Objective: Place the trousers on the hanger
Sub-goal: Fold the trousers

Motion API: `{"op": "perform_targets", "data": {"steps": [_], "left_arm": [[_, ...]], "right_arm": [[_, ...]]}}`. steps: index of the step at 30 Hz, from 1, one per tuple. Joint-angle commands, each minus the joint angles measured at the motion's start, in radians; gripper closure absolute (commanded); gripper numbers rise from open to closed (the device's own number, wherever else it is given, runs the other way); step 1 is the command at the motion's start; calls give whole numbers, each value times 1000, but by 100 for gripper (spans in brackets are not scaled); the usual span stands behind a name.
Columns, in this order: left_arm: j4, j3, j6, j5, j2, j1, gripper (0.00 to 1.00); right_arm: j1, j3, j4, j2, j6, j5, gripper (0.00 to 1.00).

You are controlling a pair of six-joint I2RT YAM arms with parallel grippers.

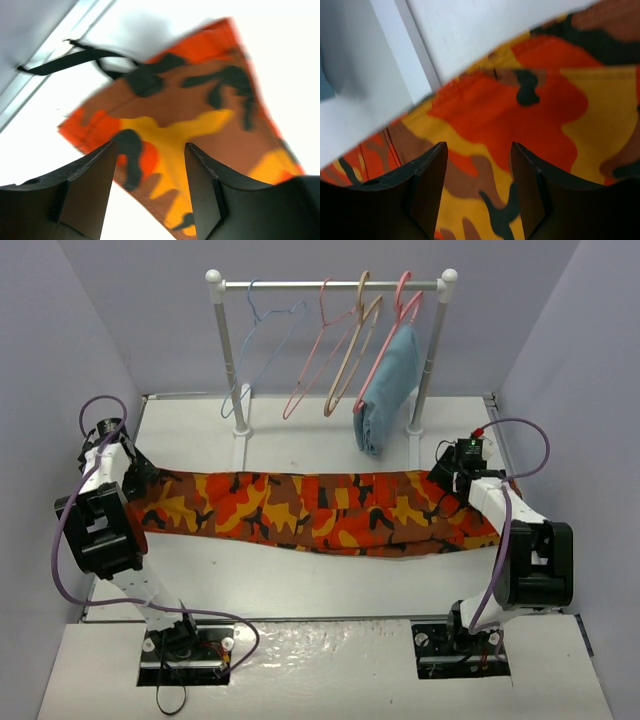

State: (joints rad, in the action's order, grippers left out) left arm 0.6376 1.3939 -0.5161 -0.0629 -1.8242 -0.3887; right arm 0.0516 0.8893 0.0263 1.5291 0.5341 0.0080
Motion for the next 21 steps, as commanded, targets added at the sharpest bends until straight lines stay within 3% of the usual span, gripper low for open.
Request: {"op": "perform_targets", "data": {"steps": [1,9,13,17,21], "left_arm": [[-56,-2,-36,24,24,28,47],[-51,-8,-42,-4,-100,7,48],[-42,-15,-45,-23,-147,-27,48],[-44,-9,-35,-10,-167,-44,48],[-59,1,-22,16,-120,-44,48]], "right_arm": [[-10,-109,-69,-88,52,-58,48],[2,-251,-182,-161,108,-79,46],[113,-303,-224,-164,96,-83,45],[225,-287,-224,-182,50,-70,44],[230,-200,-225,-205,27,-29,42]]}}
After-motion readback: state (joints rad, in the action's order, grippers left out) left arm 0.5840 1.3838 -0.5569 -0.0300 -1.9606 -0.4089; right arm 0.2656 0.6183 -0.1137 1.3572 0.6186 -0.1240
